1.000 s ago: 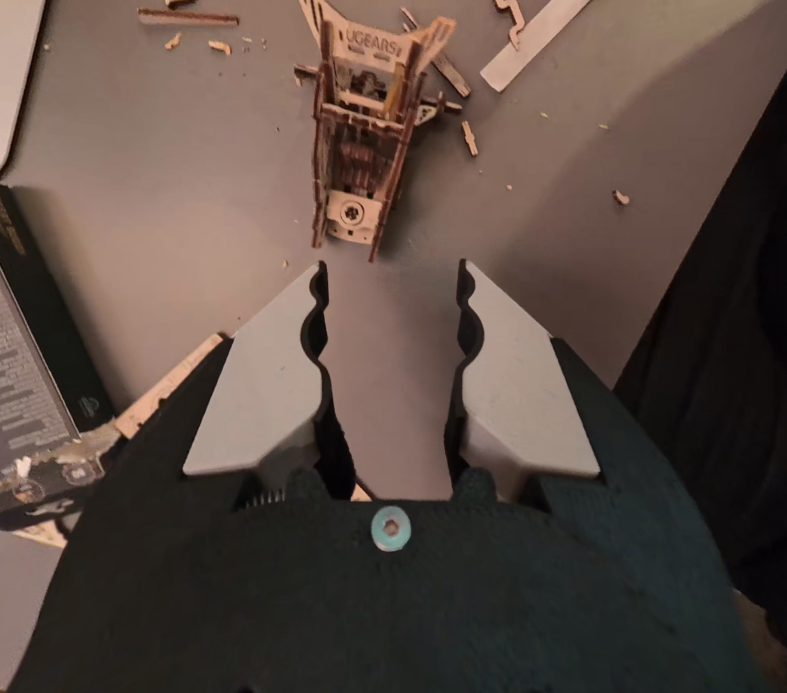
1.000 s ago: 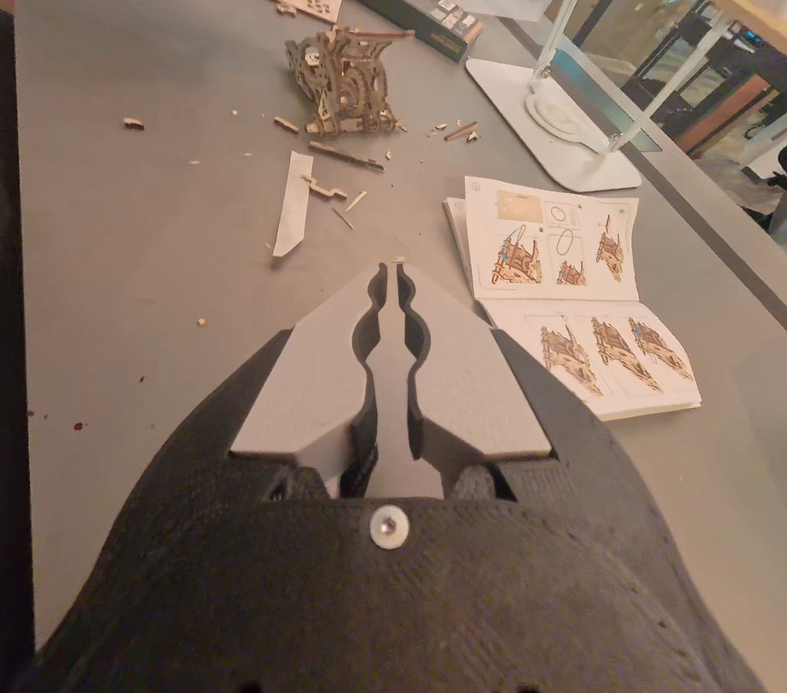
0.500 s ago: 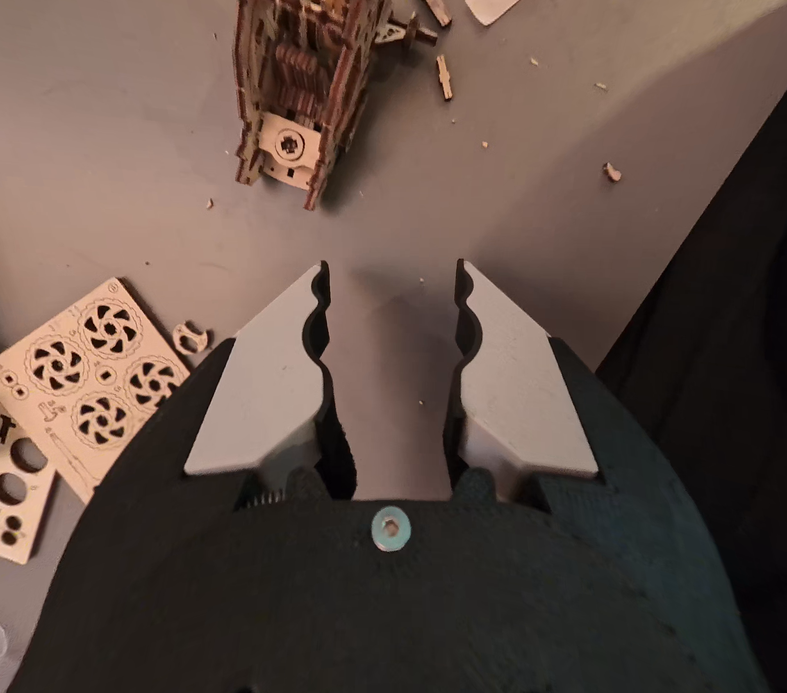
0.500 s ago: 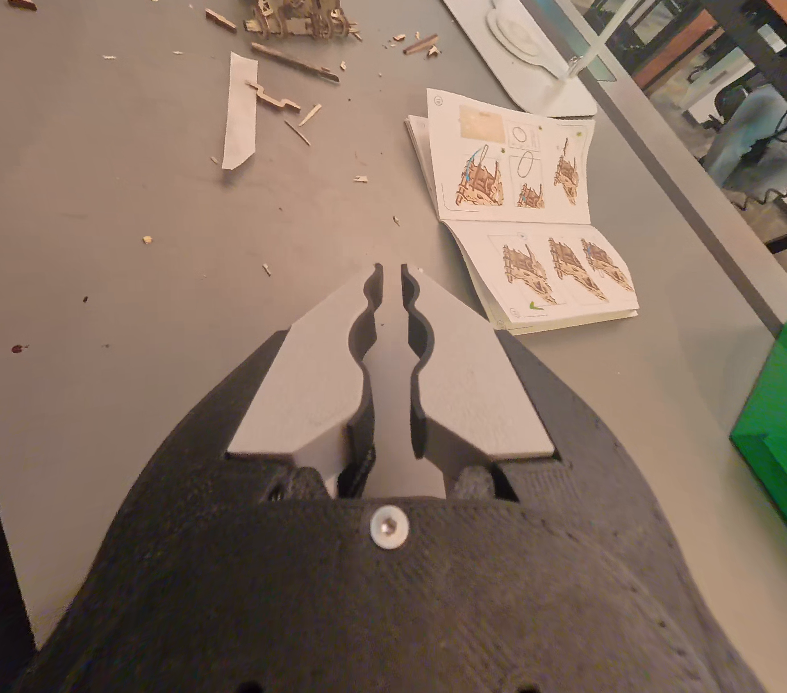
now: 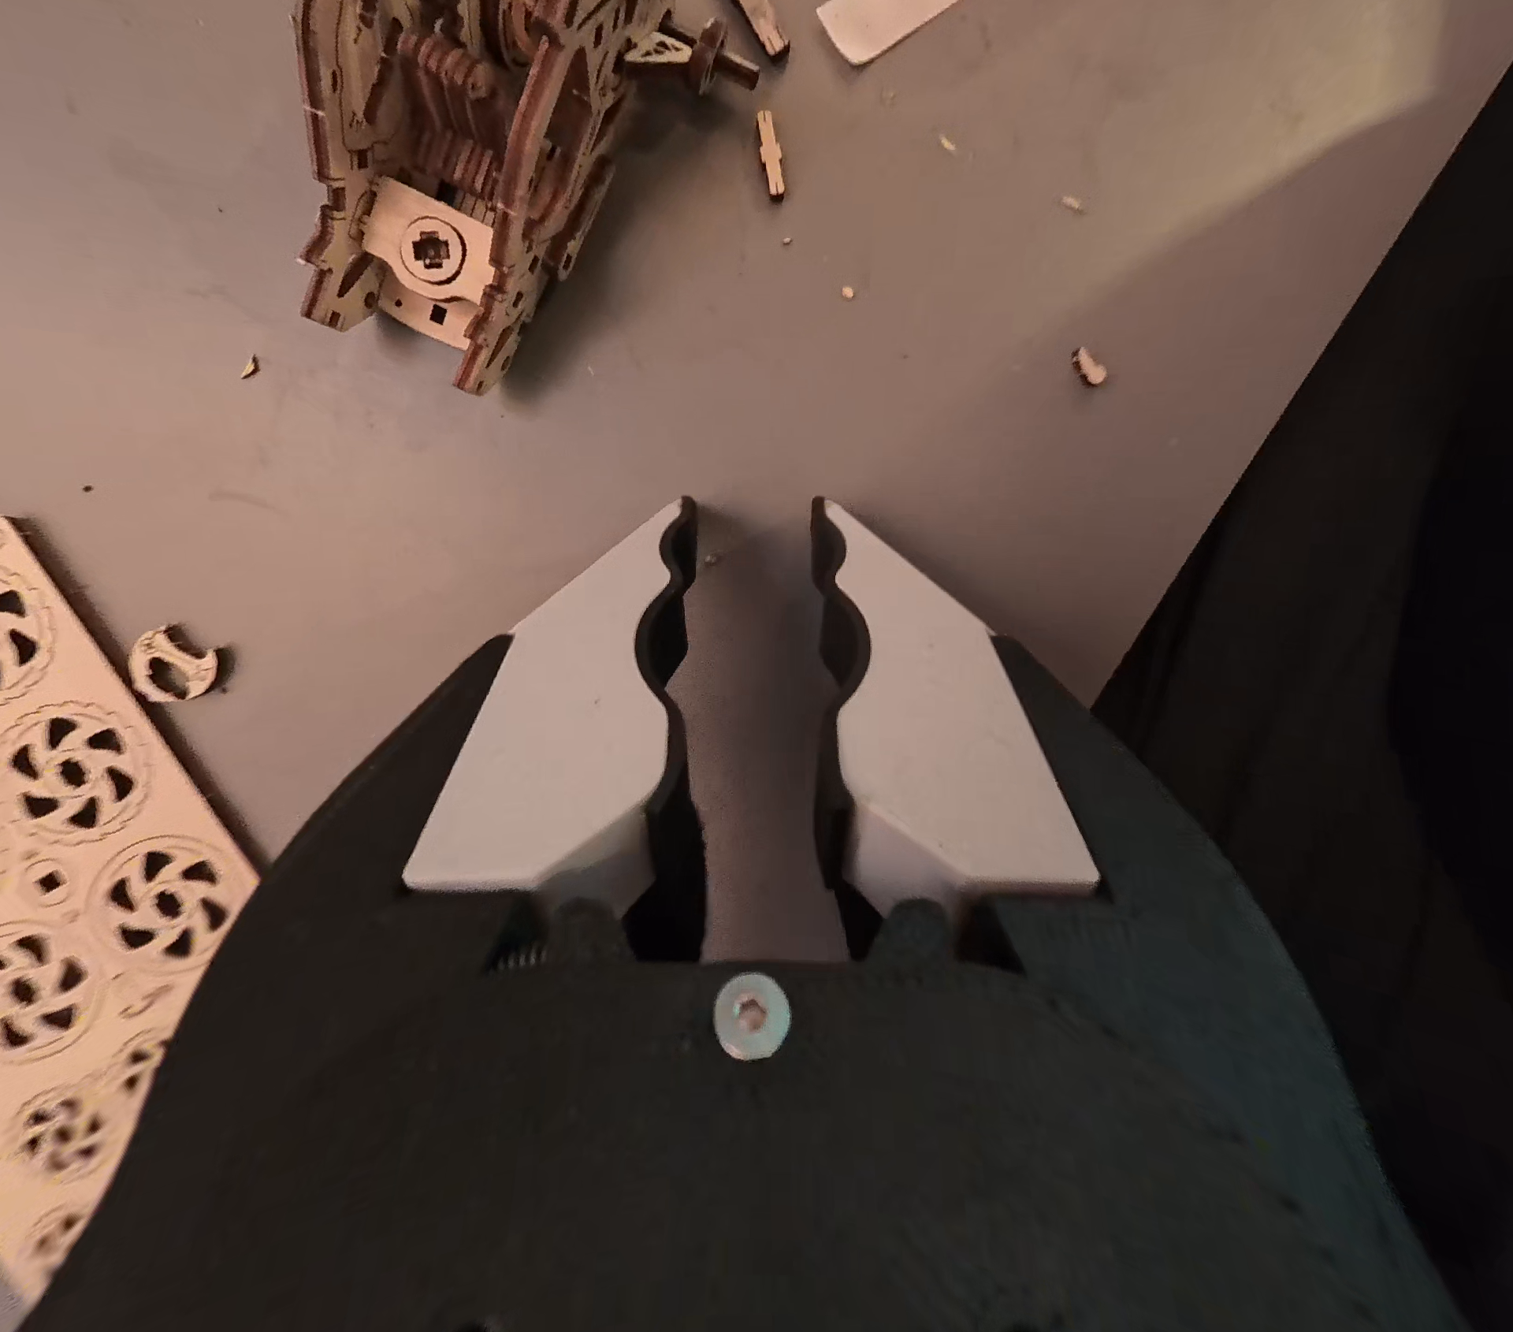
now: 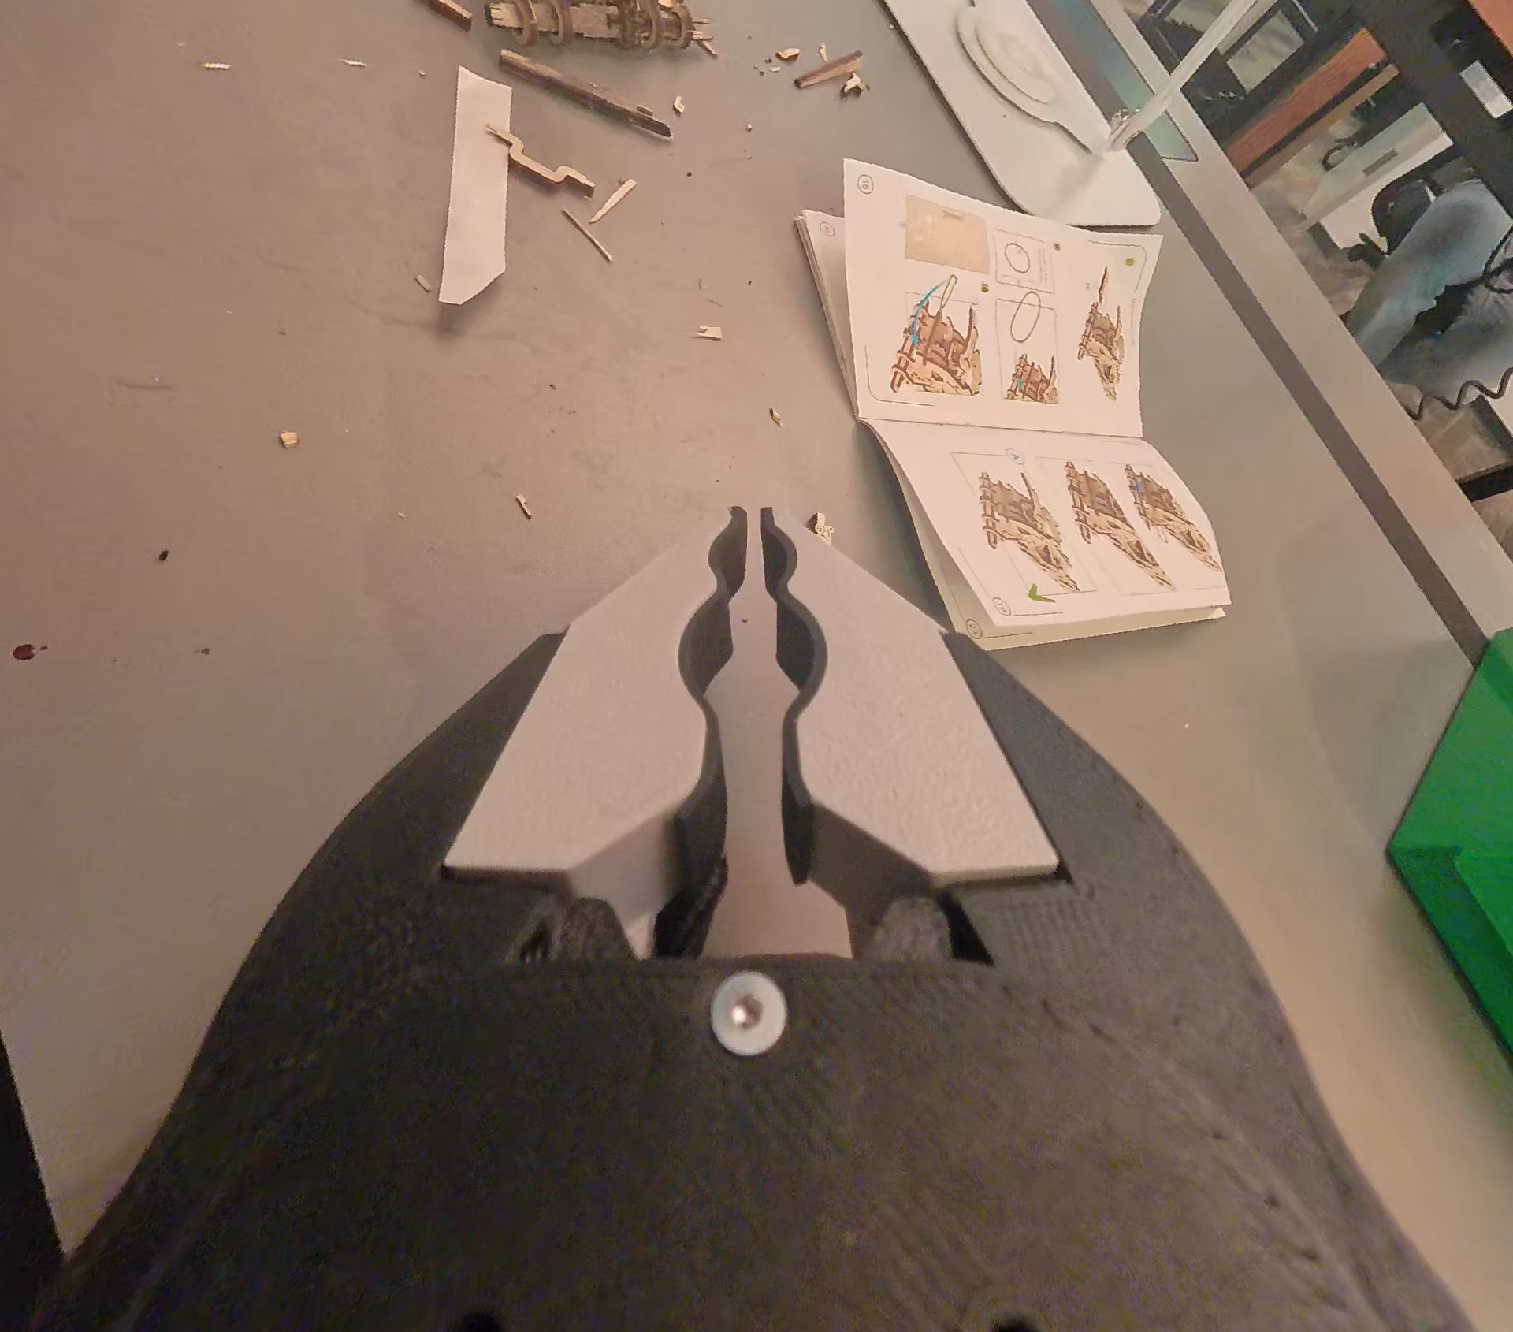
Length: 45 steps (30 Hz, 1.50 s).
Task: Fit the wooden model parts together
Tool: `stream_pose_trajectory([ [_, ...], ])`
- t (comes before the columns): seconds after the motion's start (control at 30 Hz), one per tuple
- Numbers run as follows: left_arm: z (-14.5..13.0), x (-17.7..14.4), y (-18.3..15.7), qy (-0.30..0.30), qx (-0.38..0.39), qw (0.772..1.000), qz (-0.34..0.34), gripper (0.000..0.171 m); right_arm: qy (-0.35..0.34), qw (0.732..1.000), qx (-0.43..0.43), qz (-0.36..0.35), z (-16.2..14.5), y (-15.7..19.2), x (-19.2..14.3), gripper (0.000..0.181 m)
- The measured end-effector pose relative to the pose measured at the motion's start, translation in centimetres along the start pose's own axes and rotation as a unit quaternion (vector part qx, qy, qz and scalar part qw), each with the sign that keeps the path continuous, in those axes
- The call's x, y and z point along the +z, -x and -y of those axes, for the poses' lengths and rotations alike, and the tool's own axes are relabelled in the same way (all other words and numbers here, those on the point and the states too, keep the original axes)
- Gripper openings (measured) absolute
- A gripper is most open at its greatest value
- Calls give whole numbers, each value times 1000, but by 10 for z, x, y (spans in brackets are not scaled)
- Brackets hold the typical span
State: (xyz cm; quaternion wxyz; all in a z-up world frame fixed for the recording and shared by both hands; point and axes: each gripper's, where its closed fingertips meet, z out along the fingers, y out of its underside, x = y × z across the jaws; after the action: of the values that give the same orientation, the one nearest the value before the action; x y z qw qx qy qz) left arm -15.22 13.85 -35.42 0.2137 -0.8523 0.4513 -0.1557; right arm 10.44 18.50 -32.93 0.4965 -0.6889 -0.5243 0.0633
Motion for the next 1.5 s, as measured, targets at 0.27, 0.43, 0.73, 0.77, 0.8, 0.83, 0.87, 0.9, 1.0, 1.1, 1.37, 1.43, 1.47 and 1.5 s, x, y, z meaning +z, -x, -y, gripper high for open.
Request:
stream_pose_trajectory([
  [0.27,4,-1,-10,-39,-60,996,-53,39,-1,1000,-2,2,0,1,0,0],
  [0.43,-11,-20,36,-25,-44,992,113,90,0,1000,-2,3,0,1,0,0],
  [0.73,-84,-82,137,29,-145,965,217,117,2,1000,-6,1,-1,1,0,0],
  [0.77,-93,-80,140,41,-166,964,206,116,3,1000,-6,0,-1,1,1,0],
  [0.8,-103,-77,142,54,-182,962,196,115,4,1000,-7,0,-1,1,1,0],
  [0.83,-109,-72,144,61,-194,961,186,115,5,1000,-8,0,-1,1,1,0],
  [0.87,-110,-68,142,56,-204,963,168,114,5,1000,-9,0,-1,2,1,0],
  [0.9,-110,-66,141,49,-215,964,151,112,6,1000,-10,0,-1,2,1,0],
  [1.0,-111,-66,144,47,-218,963,149,111,7,1000,-10,1,-2,2,1,0],
  [1.1,-106,-66,139,43,-221,963,151,99,7,1000,-9,1,-2,2,1,0],
  [1.37,-91,-57,108,15,-221,961,165,92,10,1000,-12,6,-2,4,2,0],
  [1.43,-90,-60,107,20,-207,961,181,91,8,1000,-8,13,-2,4,2,0],
  [1.47,-89,-63,108,19,-199,961,190,91,9,1000,-3,17,-2,4,2,1],
  [1.5,-85,-66,107,10,-195,961,197,91,12,1000,4,21,-3,4,3,4],
])
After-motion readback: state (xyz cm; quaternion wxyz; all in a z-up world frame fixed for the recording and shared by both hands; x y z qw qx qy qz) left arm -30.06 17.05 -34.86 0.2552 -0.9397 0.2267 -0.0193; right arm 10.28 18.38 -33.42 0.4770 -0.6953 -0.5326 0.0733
